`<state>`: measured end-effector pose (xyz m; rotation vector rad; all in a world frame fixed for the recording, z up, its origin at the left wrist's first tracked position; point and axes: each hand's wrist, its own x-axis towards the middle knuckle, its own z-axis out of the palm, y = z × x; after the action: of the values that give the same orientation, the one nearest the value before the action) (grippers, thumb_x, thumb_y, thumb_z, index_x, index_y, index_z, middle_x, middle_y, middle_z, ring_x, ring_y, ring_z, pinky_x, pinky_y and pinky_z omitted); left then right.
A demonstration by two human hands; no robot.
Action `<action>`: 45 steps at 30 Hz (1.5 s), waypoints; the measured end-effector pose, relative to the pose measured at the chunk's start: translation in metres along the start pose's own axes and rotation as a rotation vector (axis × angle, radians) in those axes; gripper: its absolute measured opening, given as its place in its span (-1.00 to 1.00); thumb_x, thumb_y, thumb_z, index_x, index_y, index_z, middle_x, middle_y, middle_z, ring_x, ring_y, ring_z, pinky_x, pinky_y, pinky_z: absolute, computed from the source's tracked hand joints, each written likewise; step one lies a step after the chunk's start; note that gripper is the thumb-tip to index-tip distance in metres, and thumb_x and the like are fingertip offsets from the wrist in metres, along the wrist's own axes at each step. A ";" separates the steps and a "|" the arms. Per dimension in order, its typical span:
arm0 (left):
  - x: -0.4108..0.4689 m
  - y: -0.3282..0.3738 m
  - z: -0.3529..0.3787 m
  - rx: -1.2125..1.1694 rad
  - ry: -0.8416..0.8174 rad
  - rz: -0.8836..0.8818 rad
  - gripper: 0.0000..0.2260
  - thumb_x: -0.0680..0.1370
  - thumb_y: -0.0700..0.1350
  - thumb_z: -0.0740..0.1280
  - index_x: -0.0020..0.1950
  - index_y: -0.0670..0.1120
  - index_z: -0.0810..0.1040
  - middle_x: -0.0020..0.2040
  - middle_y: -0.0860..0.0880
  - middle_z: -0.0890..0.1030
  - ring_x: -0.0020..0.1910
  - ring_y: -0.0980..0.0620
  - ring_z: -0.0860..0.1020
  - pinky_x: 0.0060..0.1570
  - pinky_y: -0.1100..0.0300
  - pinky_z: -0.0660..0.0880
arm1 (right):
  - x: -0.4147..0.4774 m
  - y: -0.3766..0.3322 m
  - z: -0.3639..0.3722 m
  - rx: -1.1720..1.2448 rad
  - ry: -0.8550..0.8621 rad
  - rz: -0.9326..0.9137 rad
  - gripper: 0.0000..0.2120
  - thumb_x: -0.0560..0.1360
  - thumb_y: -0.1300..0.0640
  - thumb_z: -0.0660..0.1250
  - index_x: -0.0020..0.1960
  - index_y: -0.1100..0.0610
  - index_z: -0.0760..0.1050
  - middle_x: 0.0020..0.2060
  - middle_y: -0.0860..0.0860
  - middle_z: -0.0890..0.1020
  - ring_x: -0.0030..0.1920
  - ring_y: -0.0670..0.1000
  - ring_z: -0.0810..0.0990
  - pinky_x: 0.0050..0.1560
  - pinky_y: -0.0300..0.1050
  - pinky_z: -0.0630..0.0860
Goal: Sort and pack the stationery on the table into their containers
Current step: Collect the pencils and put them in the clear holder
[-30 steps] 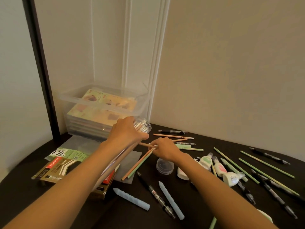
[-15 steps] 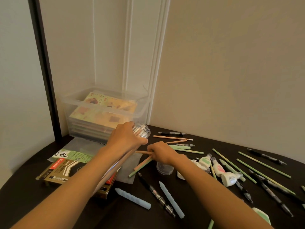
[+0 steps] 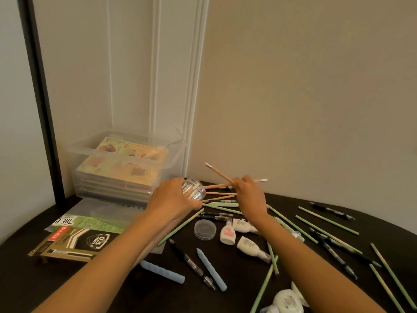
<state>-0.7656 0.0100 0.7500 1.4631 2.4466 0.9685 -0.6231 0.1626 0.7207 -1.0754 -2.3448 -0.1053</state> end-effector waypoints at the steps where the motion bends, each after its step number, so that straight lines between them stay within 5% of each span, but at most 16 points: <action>1: -0.003 0.004 0.003 0.015 -0.009 0.009 -0.55 0.32 0.11 0.48 0.11 -0.02 0.48 -0.06 0.02 0.56 -0.10 0.03 0.55 -0.06 0.13 0.55 | -0.004 0.007 -0.006 0.037 0.024 0.043 -0.77 0.60 0.18 0.15 0.21 0.15 0.48 0.03 0.10 0.49 -0.19 -0.03 0.45 -0.16 -0.24 0.42; 9: -0.034 0.041 0.029 0.062 -0.124 0.065 -0.49 0.32 0.11 0.48 0.19 0.01 0.46 0.07 0.01 0.57 -0.01 0.05 0.53 -0.02 0.16 0.51 | -0.038 0.028 -0.039 0.235 0.020 -0.004 -0.75 0.58 0.22 0.19 0.19 0.16 0.56 -0.10 0.05 0.41 -0.16 -0.03 0.40 -0.23 -0.40 0.32; 16: -0.050 0.056 0.042 0.062 -0.217 0.085 -0.50 0.32 0.11 0.49 0.19 0.03 0.47 0.04 0.06 0.55 -0.07 0.12 0.49 -0.15 0.27 0.41 | -0.059 0.040 -0.060 0.357 -0.001 0.081 -0.77 0.56 0.27 0.21 0.13 0.20 0.59 -0.11 0.09 0.44 -0.15 -0.01 0.46 -0.03 -0.15 0.50; 22: -0.058 0.067 0.043 0.092 -0.245 0.075 -0.46 0.32 0.14 0.48 0.24 0.01 0.48 0.04 0.05 0.54 -0.03 0.10 0.49 -0.14 0.27 0.39 | -0.073 0.046 -0.069 0.467 -0.033 0.126 -0.77 0.55 0.35 0.20 0.08 0.22 0.60 -0.08 0.14 0.54 -0.22 -0.10 0.50 -0.04 -0.26 0.53; 26: -0.063 0.070 0.043 0.107 -0.249 0.071 -0.48 0.33 0.14 0.48 0.22 -0.02 0.49 -0.01 0.06 0.51 -0.06 0.12 0.47 -0.17 0.28 0.37 | -0.080 0.047 -0.069 0.564 -0.058 0.191 -0.78 0.54 0.35 0.20 0.06 0.23 0.60 -0.09 0.09 0.55 -0.23 -0.19 0.49 -0.22 -0.48 0.45; 32: -0.068 0.073 0.043 0.114 -0.303 0.088 -0.52 0.33 0.13 0.48 0.16 -0.03 0.49 0.02 0.03 0.52 -0.05 0.11 0.48 -0.21 0.30 0.36 | -0.085 0.050 -0.071 0.597 -0.156 0.257 -0.79 0.53 0.36 0.20 0.02 0.25 0.61 -0.12 0.12 0.60 -0.24 -0.15 0.51 -0.23 -0.43 0.44; 39: -0.069 0.081 0.052 0.104 -0.301 0.132 -0.55 0.34 0.10 0.48 0.14 -0.05 0.52 -0.03 0.04 0.54 -0.07 0.12 0.49 -0.18 0.29 0.39 | -0.092 0.032 -0.076 0.763 -0.330 0.220 -0.68 0.53 0.43 0.13 0.21 0.24 0.49 0.09 0.14 0.60 -0.03 -0.10 0.56 -0.10 -0.41 0.52; 45: -0.067 0.082 0.059 0.092 -0.269 0.089 -0.57 0.31 0.11 0.50 0.06 -0.06 0.52 -0.12 0.04 0.51 -0.13 0.12 0.48 -0.24 0.30 0.37 | -0.095 0.021 -0.080 0.886 -0.450 0.147 -0.44 0.49 0.49 0.14 0.40 0.06 0.26 0.27 0.09 0.49 0.25 0.01 0.48 0.11 -0.15 0.52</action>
<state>-0.6454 0.0084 0.7373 1.6246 2.2758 0.6310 -0.5220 0.0896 0.7363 -0.8365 -2.2409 1.2180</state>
